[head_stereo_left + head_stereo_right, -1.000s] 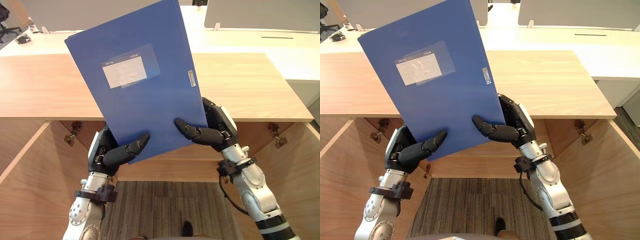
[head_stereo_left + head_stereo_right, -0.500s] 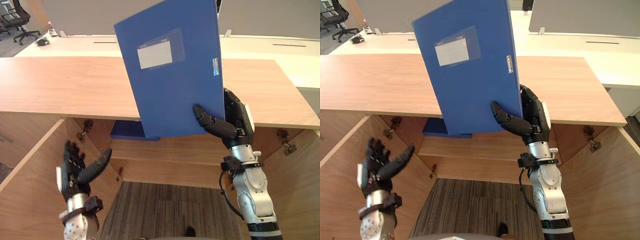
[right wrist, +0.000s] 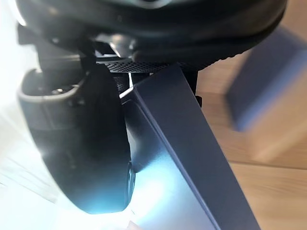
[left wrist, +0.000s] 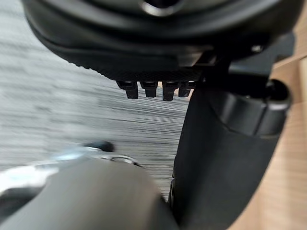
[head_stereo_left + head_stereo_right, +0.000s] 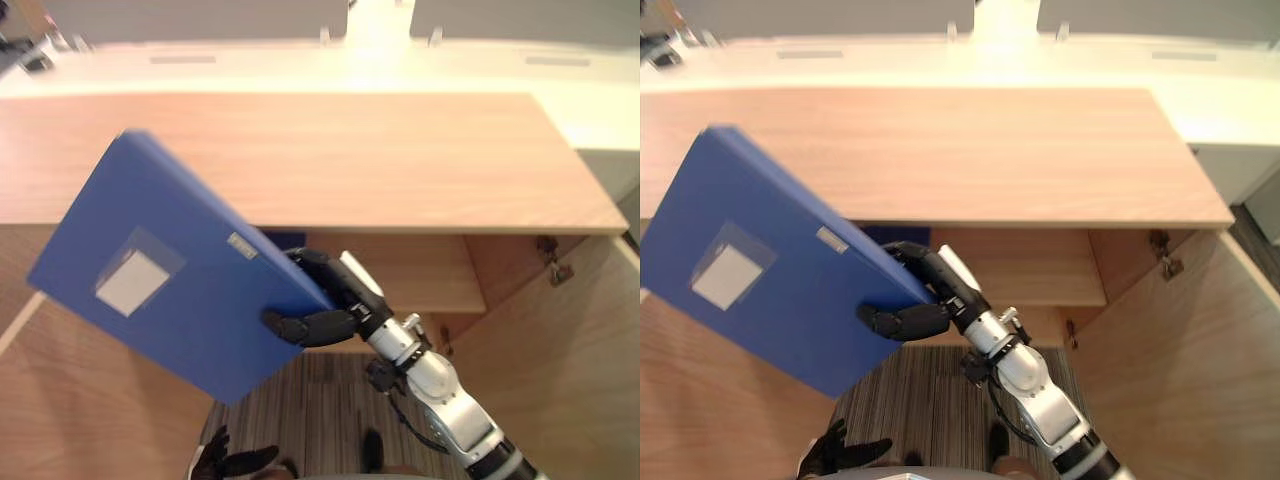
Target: Walk over to the cabinet, pick up the folder, carry it to the office cabinet, place the folder inside the office cabinet, then close the office cabinet door
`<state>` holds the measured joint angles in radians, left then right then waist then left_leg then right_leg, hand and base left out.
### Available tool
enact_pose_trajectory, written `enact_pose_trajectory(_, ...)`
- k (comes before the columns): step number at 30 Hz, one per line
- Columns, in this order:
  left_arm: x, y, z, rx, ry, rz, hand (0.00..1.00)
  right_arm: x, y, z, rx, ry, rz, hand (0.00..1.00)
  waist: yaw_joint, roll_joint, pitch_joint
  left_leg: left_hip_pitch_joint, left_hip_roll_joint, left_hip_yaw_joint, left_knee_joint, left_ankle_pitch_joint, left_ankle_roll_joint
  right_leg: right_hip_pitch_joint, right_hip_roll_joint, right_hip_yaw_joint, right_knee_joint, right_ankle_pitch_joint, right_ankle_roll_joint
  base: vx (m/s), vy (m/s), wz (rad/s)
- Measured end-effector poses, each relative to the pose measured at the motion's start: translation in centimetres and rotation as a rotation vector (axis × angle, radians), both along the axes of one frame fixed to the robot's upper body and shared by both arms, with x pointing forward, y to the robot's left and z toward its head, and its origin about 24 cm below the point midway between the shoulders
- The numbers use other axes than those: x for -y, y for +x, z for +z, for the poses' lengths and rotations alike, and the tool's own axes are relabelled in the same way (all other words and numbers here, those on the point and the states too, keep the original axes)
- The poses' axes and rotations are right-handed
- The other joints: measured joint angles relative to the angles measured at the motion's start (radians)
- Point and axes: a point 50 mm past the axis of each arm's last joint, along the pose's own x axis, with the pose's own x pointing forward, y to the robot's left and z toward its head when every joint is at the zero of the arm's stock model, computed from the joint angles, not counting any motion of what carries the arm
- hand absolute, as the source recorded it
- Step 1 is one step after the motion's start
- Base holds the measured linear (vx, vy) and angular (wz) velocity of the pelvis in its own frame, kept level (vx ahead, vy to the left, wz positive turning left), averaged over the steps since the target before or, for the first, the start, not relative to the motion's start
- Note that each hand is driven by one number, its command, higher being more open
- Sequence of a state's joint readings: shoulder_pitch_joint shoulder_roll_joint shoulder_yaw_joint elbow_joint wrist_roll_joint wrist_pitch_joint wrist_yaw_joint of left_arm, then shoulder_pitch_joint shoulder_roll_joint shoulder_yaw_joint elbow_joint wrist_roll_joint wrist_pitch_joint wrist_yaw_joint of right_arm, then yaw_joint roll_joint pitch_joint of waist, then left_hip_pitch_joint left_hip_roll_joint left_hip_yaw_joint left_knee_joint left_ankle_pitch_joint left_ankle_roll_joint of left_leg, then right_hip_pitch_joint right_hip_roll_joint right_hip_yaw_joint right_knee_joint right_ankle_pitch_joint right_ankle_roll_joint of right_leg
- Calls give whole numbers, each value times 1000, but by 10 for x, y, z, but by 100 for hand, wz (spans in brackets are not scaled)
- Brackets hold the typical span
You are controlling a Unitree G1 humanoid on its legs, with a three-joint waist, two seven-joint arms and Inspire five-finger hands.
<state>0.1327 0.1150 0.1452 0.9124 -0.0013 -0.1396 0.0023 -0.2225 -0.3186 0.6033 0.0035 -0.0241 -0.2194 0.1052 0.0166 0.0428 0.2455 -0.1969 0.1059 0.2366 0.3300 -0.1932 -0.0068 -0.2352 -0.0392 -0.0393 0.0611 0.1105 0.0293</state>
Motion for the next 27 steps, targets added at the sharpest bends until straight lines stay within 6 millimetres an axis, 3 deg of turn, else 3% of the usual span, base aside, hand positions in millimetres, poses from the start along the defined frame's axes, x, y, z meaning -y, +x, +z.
enact_pose_trajectory(5, 9, 49, 16, 135, -1, -44, 100, 7, 20, -16, 26, -200, -57, 0, 3, 35, 121, -194, 22, 1, 165, -46, 2, -201, 0, 11, 156, -24, 6, -267, 23, -9)
enact_pose_trajectory(8, 15, 91, 39, 278, -9, -42, 100, 16, 42, 11, 90, -129, -156, 0, -2, 48, 201, -403, 32, -12, 317, -63, 22, -431, -16, 15, 351, -67, 8, -260, 23, 5)
enact_pose_trajectory(14, 28, 125, 74, 485, -49, -23, 100, 37, 75, 86, 122, 420, -401, 0, 34, 64, 218, -659, 59, -54, 509, -110, 16, -692, -33, -8, 577, -149, 1, -130, -31, 13)
enact_pose_trajectory(18, 37, 138, 95, 601, -94, -5, 100, 72, 91, 149, 182, 853, -521, 0, 67, 63, 221, -790, 75, -81, 611, -126, 16, -827, -34, -18, 698, -186, -14, -48, -35, 6)
enact_pose_trajectory(23, 35, 141, 102, 644, -122, 60, 100, 101, 96, 180, 184, 1199, -595, 0, 79, 63, 225, -836, 84, -96, 654, -139, 10, -876, -35, -29, 756, -212, -20, -5, -18, 2)
enact_pose_trajectory(27, 37, 144, 107, 672, -139, 78, 100, 111, 101, 188, 144, 1374, -665, 0, 84, 63, 225, -849, 86, -112, 661, -140, 8, -884, -36, -44, 769, -226, -25, -24, -31, 6)
